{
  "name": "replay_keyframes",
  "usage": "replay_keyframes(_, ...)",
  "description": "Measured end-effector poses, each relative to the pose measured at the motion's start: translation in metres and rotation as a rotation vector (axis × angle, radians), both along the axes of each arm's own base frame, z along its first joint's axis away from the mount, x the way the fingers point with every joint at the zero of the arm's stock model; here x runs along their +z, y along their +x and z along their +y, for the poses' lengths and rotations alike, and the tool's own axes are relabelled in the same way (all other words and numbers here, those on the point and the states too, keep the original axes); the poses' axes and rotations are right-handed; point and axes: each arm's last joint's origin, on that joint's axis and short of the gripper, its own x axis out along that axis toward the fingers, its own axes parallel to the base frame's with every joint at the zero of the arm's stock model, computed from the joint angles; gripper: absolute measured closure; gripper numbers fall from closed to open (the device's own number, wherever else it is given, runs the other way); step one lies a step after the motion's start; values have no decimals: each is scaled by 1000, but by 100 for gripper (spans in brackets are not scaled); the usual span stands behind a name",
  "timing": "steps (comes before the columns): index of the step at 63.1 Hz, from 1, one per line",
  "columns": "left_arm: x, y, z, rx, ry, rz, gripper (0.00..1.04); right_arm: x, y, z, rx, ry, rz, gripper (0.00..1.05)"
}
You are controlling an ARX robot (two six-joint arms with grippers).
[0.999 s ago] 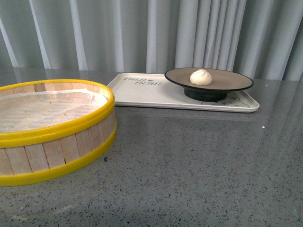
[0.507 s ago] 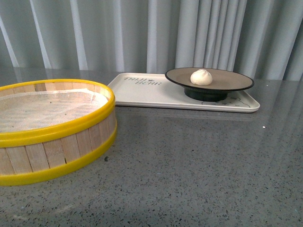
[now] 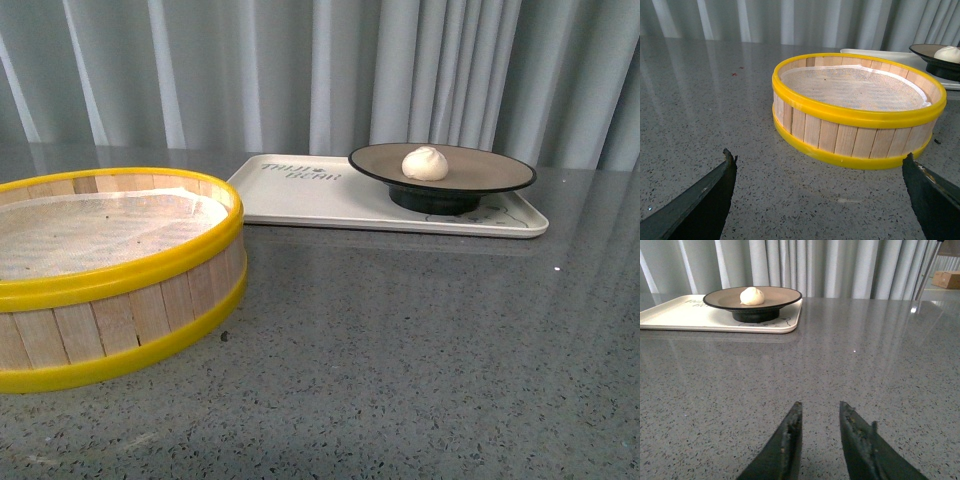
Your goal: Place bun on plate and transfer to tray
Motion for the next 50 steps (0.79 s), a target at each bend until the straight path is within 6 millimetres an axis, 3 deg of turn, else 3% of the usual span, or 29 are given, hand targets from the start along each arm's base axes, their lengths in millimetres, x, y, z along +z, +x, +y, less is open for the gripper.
replay_keyframes(26, 0, 0, 0, 0, 0, 0, 7, 0, 0, 0, 0, 0, 0, 7)
replay_keyframes(50, 0, 0, 0, 0, 0, 0, 7, 0, 0, 0, 0, 0, 0, 8)
